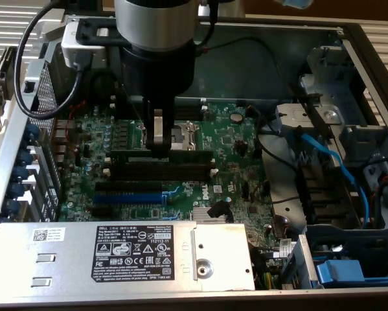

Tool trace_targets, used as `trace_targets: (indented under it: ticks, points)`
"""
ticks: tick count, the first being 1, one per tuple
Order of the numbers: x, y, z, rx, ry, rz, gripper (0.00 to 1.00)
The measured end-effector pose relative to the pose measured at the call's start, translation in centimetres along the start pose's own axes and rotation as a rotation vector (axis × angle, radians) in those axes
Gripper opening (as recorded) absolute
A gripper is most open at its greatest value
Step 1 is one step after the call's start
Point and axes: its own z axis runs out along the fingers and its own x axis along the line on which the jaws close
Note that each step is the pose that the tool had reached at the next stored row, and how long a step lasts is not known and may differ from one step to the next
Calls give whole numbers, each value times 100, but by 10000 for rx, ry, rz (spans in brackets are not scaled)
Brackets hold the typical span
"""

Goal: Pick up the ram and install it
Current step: 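Insert the ram into the slot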

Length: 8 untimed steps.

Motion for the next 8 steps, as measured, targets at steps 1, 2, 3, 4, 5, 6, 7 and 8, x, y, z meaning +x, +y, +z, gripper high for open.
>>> trace_targets:
  ticks: [1,2,3,4,5,6,7,8]
  points:
    - [0,0,4,0,0,1,12]
    - [1,1,6,-1,1,2,12]
    - [4,2,8,0,1,3,12]
    - [9,3,9,0,0,2,12]
    - [12,3,11,0,-1,2,12]
    - [12,3,15,1,-2,2,12]
    - [13,4,19,0,0,3,12]
    - [13,4,24,0,1,4,12]
